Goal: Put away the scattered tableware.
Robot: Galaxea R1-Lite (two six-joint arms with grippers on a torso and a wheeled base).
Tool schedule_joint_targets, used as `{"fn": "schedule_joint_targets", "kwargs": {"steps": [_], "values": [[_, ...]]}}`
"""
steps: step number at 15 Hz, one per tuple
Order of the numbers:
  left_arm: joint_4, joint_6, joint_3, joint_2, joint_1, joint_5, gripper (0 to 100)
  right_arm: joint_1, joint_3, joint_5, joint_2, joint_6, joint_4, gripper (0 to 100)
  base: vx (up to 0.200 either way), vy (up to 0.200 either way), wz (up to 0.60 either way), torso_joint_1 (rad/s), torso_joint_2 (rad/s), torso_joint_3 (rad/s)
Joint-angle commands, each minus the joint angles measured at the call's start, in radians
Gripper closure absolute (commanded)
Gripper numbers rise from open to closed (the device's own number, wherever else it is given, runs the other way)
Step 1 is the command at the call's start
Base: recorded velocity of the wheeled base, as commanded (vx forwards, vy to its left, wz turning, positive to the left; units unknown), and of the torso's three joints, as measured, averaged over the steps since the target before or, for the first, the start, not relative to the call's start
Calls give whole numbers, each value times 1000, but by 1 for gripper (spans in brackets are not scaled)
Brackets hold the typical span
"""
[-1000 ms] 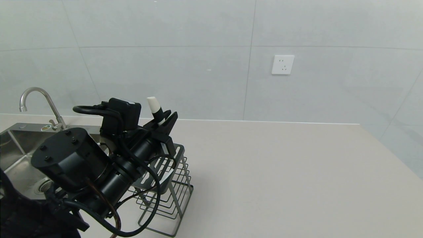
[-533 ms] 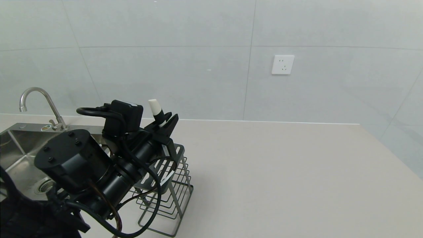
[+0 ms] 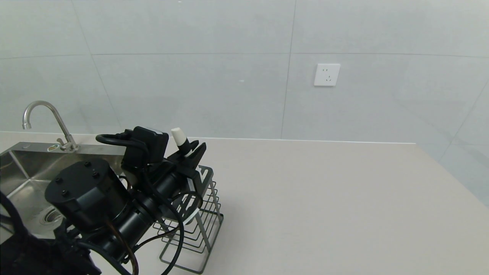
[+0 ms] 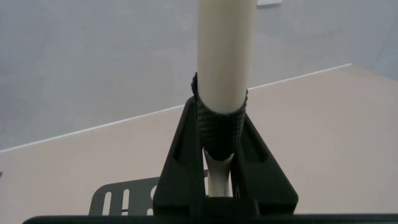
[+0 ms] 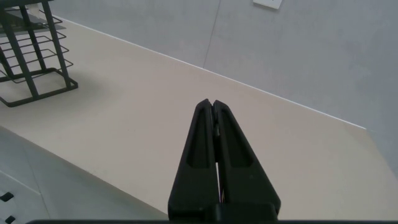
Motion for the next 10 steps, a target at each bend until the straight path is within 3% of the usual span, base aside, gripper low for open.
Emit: {"fn": "schedule_joint_targets", "kwargs": {"steps": [1, 10], "values": [[0, -2, 4, 7, 0, 1, 100, 1, 0, 0, 1, -1, -1, 100, 0, 0, 0, 0, 0, 0], [2, 3, 36, 45, -11, -1, 100, 1, 0, 0, 1, -1, -1, 100, 0, 0, 0, 0, 0, 0]]}}
